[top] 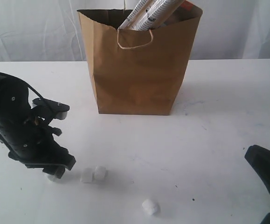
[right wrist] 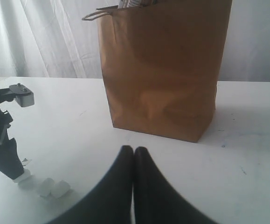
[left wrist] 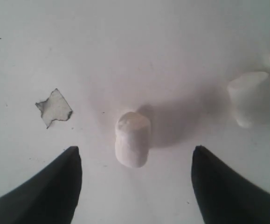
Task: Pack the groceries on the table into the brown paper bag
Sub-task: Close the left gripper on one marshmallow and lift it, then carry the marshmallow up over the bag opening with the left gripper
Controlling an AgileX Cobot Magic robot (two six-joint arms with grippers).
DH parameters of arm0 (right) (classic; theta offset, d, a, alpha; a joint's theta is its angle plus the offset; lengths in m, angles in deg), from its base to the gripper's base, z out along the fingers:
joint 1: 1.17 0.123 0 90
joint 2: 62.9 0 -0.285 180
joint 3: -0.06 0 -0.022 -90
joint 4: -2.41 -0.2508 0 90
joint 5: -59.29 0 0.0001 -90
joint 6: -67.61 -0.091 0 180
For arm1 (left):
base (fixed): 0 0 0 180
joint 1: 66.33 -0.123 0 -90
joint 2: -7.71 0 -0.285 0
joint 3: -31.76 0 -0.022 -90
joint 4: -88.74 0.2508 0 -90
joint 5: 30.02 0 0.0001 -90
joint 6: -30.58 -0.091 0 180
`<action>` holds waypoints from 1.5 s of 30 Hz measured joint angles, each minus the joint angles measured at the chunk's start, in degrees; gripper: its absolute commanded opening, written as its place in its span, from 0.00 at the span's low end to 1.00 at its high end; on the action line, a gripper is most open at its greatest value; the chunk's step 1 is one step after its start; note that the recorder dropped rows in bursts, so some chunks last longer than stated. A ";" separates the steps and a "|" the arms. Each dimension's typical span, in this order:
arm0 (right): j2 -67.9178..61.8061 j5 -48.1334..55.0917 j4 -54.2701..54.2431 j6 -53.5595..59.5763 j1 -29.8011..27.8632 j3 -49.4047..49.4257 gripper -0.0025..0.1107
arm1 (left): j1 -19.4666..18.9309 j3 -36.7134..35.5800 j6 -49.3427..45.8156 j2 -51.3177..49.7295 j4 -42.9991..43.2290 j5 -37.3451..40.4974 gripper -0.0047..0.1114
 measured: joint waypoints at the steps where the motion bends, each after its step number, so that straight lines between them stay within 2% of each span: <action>1: 0.00 0.00 0.00 0.00 0.00 0.00 0.02 | -0.25 -0.20 0.00 0.00 0.00 -0.42 0.61; 16: 0.00 0.00 0.00 0.00 0.00 0.00 0.02 | -0.82 -1.68 -4.80 -4.33 -2.61 -3.14 0.58; 18: 0.00 0.00 0.00 0.00 0.00 0.00 0.02 | -0.82 -1.68 -5.04 -5.05 -2.61 -3.56 0.49; 20: 0.00 0.00 0.00 0.00 0.00 0.00 0.02 | -0.91 -1.68 -5.38 -5.23 -2.35 -4.41 0.23; 22: 0.00 0.00 0.00 0.00 0.00 0.00 0.02 | -0.91 -1.68 -6.45 -5.30 -2.35 -5.90 0.04; 27: 0.00 0.00 0.00 0.00 0.00 0.00 0.02 | -1.07 0.23 -9.82 -1.58 -2.35 -6.42 0.04; 30: 0.00 0.00 0.00 0.00 0.00 0.00 0.02 | -2.38 6.81 -10.35 4.35 -1.45 -8.16 0.04; 34: 0.00 0.00 0.00 0.00 0.00 0.00 0.02 | -4.23 14.68 -11.67 6.44 -0.36 -11.08 0.04; 40: 0.00 0.00 0.00 0.00 0.00 0.00 0.02 | -7.14 25.22 -12.74 5.03 -0.47 -16.83 0.04; 45: 0.00 0.00 0.00 0.00 0.00 0.00 0.02 | -7.73 34.11 -12.85 -0.02 -0.67 -18.95 0.04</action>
